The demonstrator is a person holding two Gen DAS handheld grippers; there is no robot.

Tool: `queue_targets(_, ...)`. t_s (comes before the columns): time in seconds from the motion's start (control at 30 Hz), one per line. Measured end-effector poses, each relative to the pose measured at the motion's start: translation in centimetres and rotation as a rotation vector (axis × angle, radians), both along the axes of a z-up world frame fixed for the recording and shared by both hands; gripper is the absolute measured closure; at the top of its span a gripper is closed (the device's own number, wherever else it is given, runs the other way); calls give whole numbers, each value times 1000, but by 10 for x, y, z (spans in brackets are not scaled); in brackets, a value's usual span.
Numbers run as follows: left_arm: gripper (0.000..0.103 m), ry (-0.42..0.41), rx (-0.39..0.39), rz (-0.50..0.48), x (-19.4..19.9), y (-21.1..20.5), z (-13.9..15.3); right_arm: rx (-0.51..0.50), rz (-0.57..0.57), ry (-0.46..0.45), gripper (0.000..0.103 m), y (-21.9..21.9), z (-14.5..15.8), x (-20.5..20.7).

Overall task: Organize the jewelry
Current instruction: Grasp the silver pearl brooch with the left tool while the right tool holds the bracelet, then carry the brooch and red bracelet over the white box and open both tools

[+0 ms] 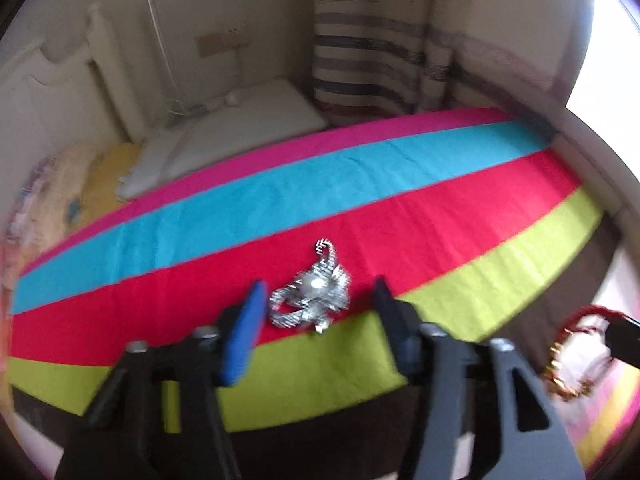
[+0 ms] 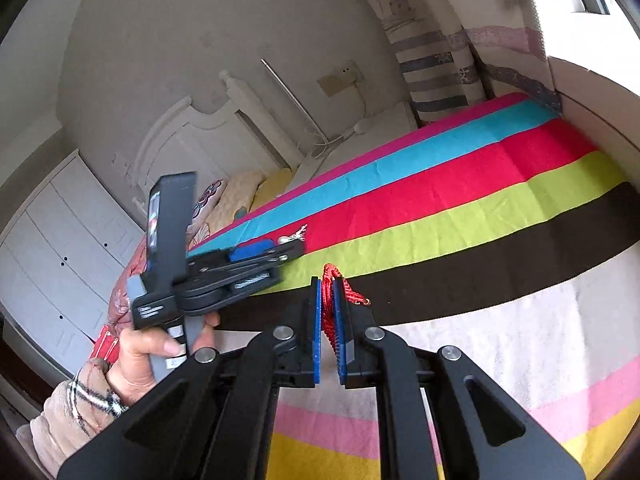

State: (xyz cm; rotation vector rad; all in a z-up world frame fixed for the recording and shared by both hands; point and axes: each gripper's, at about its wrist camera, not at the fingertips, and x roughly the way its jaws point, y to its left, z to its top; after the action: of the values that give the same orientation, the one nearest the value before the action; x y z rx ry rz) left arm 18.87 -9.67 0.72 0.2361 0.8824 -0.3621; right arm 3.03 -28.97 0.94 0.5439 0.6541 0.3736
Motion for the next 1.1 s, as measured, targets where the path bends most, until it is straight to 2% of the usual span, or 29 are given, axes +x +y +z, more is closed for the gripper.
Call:
queue_targets(0.03,63,9,-18,-3,-3,3,1,-2,0,-1,93,0,0,0)
queue_targets(0.13,63,-93,16,2,-38,8,7,-6,3,-3,93,1,1,2)
queue_targets(0.27,63,-203,20,19,-89,16,24,-5,3,-16,93,1,2,0)
queue_targets(0.37,63,-246,18,35,-126,24,37,-14,14,-43,93,4,5,-3)
queue_targets(0.47,63,-285,63,57,-159,31,46,-26,37,-72,93,9,10,-9)
queue_targets(0.57,63,-292,72,71,-184,42,51,-27,52,-93,93,12,14,-12)
queue_targets(0.73,63,-296,118,100,-220,61,55,29,53,-118,93,11,20,-21)
queue_targets(0.8,63,-320,159,110,-231,67,59,62,56,-152,93,11,26,-35)
queue_targets(0.9,63,-328,172,106,-246,75,66,93,63,-189,93,15,36,-55)
queue_targets(1.1,63,-350,195,124,-268,90,76,76,128,-233,93,38,52,-85)
